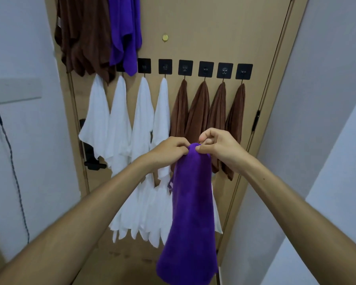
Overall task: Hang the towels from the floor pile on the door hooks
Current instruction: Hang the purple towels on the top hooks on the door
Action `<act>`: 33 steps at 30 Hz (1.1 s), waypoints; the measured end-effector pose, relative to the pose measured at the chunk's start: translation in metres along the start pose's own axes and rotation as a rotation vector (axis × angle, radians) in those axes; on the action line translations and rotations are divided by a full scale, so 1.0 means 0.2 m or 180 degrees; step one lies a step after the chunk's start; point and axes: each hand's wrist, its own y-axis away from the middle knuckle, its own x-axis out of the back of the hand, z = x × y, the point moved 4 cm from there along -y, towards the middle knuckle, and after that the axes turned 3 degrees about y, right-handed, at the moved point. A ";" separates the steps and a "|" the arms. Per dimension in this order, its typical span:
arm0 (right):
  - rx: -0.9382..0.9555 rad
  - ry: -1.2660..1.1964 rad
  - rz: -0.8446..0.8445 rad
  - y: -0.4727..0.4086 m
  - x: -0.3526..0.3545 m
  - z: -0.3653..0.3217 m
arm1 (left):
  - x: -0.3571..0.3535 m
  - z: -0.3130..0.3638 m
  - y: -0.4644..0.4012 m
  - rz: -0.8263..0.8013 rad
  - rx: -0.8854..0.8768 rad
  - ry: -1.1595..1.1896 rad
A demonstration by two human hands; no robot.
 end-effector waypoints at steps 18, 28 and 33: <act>0.0004 0.0593 -0.0683 -0.08 0.03 -0.04 | 0.15 0.11 -0.09 0.0110 -0.0589 0.0110; 0.0846 0.1467 -0.0178 -0.26 -0.11 -0.08 | 0.23 0.01 -0.09 0.0008 -0.0393 -0.1057; 0.1069 0.2255 0.0280 -0.31 -0.10 -0.08 | 0.26 0.04 -0.10 0.0160 -0.0202 -0.0807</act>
